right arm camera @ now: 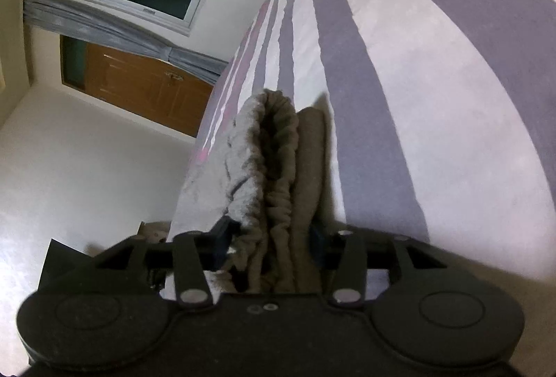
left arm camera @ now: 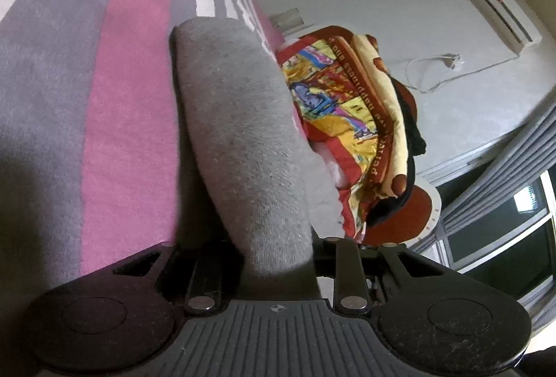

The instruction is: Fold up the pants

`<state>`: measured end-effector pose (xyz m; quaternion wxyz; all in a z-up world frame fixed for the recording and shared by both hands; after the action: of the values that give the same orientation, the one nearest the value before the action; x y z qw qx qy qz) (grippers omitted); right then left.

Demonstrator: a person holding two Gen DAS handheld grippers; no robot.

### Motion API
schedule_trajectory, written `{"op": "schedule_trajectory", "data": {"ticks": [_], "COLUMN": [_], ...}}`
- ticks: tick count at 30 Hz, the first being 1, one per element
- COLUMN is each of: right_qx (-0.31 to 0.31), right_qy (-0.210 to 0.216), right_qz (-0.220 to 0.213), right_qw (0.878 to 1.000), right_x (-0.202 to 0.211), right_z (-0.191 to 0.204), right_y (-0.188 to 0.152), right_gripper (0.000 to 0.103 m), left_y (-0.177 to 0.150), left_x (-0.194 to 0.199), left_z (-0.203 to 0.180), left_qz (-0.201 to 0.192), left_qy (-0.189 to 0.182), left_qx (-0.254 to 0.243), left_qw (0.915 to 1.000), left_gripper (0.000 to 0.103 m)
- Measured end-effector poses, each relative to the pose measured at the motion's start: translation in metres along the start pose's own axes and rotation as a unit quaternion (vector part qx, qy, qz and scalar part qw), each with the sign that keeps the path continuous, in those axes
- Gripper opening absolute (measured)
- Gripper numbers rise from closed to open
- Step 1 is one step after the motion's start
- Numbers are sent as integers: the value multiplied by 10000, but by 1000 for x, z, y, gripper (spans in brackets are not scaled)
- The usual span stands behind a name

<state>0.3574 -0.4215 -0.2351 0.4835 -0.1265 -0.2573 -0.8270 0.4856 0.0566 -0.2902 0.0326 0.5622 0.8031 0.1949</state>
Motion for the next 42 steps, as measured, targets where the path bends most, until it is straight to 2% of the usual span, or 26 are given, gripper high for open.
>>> {"op": "schedule_trajectory", "data": {"ticks": [2, 5, 8, 11, 14, 16, 19, 24, 28, 33, 39, 42], "right_qx": [41, 231, 237, 175, 488, 647, 590, 908, 1093, 1385, 1574, 1584], "right_qy": [35, -5, 67, 42, -101, -190, -96, 33, 279, 448, 469, 414], "right_qz": [89, 382, 549, 556, 437, 381, 349, 374, 353, 363, 473, 561], "right_qw": [9999, 9990, 9982, 9983, 9978, 9970, 9976, 9952, 9930, 9887, 9853, 9849], "right_x": [1, -2, -2, -14, -26, -30, -23, -19, -24, -50, -85, -111], "right_z": [2, 5, 3, 4, 14, 19, 24, 54, 82, 122, 143, 148], "right_y": [0, 0, -4, 2, 0, -3, -2, 7, 23, 55, 102, 113], "right_gripper": [59, 60, 60, 60, 57, 53, 45, 44, 44, 44, 44, 44], "left_y": [-1, -4, -7, -4, -1, 0, 2, 11, 35, 77, 131, 153], "left_x": [-1, 3, 3, -8, -15, -13, -5, 14, 40, 65, 76, 81], "left_z": [-2, -10, -9, -10, -13, -14, -20, -48, -70, -89, -84, -70], "left_qz": [38, 151, 183, 204, 197, 150, 14, -137, -363, -605, -832, -924], "left_qy": [90, 255, 356, 464, 590, 559, 388, 159, 117, 204, 384, 490], "left_qx": [-21, -137, -256, -438, -652, -693, -633, -884, -1123, -1369, -1495, -1501], "left_qw": [9999, 9995, 9989, 9978, 9959, 9959, 9972, 9959, 9929, 9885, 9845, 9831], "left_gripper": [29, 34, 35, 34, 30, 27, 25, 25, 25, 25, 25, 25]}}
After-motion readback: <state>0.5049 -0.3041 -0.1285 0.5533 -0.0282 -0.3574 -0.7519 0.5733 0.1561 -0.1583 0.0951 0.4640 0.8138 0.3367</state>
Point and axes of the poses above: each gripper's, at about its wrist camera, not at the fingertips, and x roughly against the way its jaws point, z to its left, y to its top, the point moved 4 cm from there along -x, roughly the way its jaws point, and after that the axes turned 5 degrees about -y, right-handed, at the moved point
